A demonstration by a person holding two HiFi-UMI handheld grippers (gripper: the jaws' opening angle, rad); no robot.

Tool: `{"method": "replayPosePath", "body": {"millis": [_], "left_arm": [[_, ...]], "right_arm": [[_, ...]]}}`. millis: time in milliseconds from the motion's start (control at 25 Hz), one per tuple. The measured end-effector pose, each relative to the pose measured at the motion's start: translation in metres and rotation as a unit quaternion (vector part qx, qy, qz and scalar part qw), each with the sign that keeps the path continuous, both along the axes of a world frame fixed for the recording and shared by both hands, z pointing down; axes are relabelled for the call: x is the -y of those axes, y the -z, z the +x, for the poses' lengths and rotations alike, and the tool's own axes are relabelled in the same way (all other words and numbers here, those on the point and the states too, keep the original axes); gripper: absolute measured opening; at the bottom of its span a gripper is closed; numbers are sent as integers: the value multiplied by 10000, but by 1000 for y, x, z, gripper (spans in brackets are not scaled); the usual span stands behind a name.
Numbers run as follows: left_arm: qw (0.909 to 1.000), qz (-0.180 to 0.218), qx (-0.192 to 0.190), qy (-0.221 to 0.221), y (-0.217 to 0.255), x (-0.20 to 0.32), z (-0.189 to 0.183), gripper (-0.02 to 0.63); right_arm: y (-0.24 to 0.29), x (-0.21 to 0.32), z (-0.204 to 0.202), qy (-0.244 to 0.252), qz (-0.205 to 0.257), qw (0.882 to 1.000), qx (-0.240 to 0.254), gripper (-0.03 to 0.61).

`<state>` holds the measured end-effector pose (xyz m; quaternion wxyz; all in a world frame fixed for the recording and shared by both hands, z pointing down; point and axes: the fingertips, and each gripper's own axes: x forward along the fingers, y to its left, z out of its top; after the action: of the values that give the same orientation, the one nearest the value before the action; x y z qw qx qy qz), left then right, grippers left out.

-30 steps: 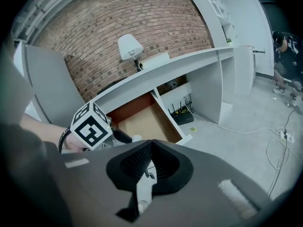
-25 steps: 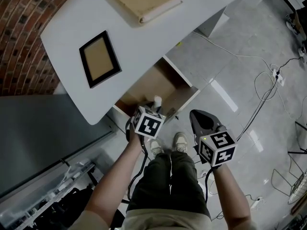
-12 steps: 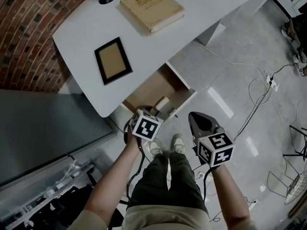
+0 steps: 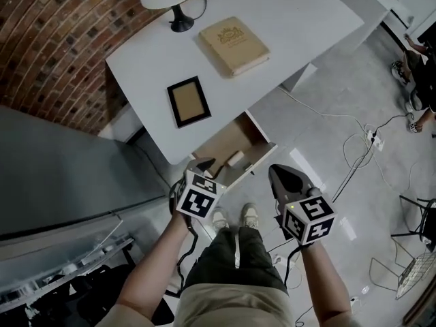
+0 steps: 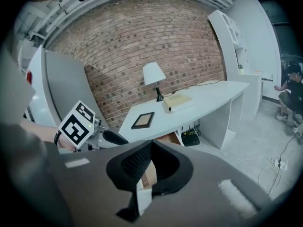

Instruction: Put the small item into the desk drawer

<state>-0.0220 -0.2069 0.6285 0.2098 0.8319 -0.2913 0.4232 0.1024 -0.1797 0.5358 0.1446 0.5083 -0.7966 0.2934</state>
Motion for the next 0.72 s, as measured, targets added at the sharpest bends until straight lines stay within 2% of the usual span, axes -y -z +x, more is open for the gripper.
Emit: {"method": "replayPosePath", "body": {"millis": [160,320,480,720], "left_arm": [[9974,620,-347,106,72,8,-10,103],[9901,1195,-667,309,145,8,-29,74],[9797,1735,-934,383,212,5,-43,50],[9587,2582,-1123,408,299,6,-67,5]], "right_arm": [[60,-1,-9,31,363,9992,131,3],[121,-13,-27,241,787,9965,145,3],[175,-21,-37,321,1158,9926,151,3],[247,-24,-56,455,1794,9827,100,3]]}}
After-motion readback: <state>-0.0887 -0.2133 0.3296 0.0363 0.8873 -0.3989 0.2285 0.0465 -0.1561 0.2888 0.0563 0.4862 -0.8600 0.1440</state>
